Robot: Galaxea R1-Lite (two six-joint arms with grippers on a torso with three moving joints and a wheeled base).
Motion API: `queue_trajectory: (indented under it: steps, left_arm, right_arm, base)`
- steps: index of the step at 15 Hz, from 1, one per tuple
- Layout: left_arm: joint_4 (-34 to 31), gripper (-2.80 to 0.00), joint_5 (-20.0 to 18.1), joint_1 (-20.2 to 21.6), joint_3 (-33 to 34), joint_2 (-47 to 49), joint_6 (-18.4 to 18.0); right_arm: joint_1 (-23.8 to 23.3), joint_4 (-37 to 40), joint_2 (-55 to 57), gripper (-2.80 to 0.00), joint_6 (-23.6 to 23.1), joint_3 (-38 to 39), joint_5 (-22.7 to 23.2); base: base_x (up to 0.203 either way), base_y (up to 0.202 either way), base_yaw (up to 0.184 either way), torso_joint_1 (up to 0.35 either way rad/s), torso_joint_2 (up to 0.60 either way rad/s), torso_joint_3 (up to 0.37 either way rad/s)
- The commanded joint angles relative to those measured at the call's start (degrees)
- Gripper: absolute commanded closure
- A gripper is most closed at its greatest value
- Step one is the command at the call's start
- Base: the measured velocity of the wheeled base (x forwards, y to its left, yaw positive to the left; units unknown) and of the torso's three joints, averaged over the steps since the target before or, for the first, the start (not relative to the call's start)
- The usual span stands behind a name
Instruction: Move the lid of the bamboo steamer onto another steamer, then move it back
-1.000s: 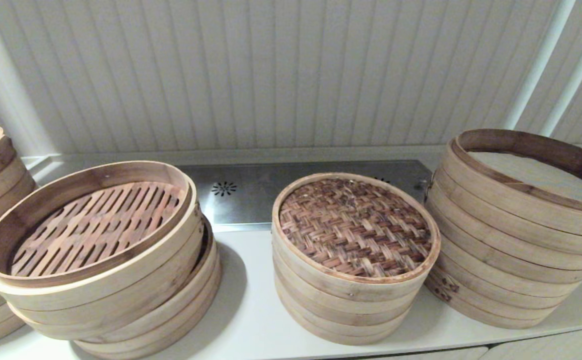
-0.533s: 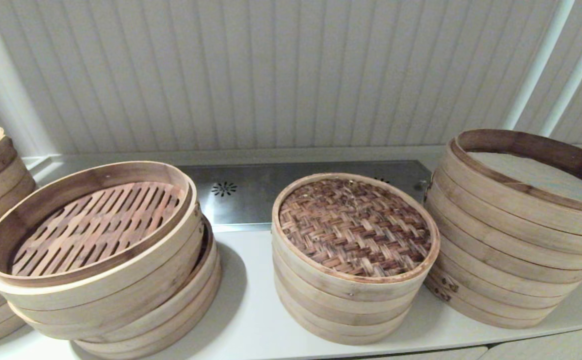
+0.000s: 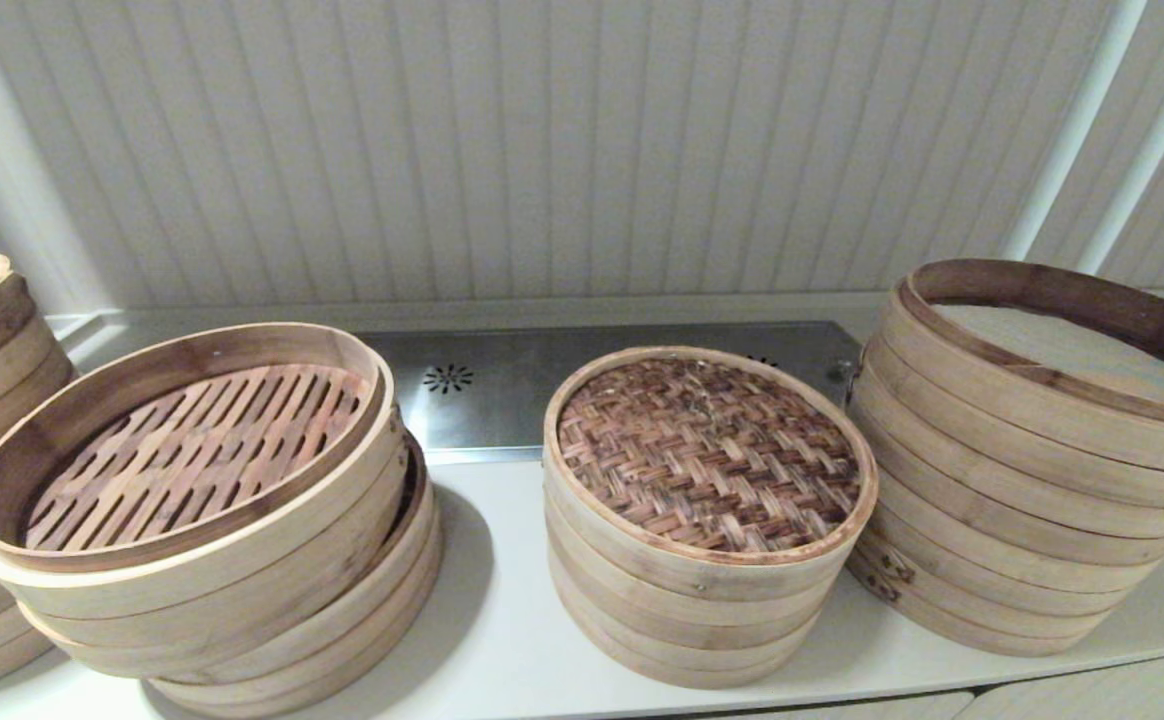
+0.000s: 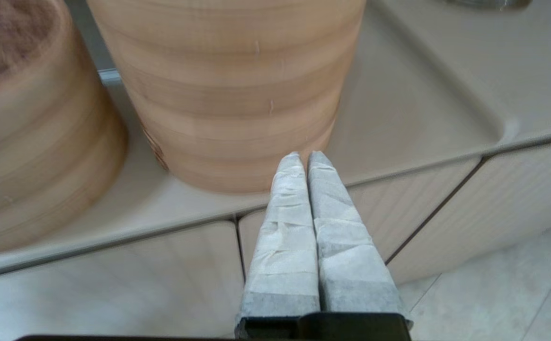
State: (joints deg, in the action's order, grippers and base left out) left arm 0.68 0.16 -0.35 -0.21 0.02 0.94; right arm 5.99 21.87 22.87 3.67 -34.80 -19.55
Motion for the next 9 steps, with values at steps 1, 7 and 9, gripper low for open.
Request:
queue_trajectory:
  steps: [1, 7, 9]
  left_arm:
    - [0.0, 0.0, 0.0, 0.0, 0.0, 0.0, 0.0]
    - [0.0, 0.0, 0.0, 0.0, 0.0, 0.0, 0.0]
    - [0.0, 0.0, 0.0, 0.0, 0.0, 0.0, 0.0]
  right_arm:
    - [0.1, -6.3, -5.0, 0.0, 0.6, 10.7, 0.3]
    - [0.1, -29.3, -4.9, 0.0, 1.0, 30.8, 4.0]
    - [0.5, -29.8, -6.9, 0.0, 1.2, 33.5, 4.7]
  base:
    - [0.0, 0.0, 0.0, 0.0, 0.0, 0.0]
    - [0.0, 0.0, 0.0, 0.0, 0.0, 0.0]
    - [0.0, 0.0, 0.0, 0.0, 0.0, 0.0]
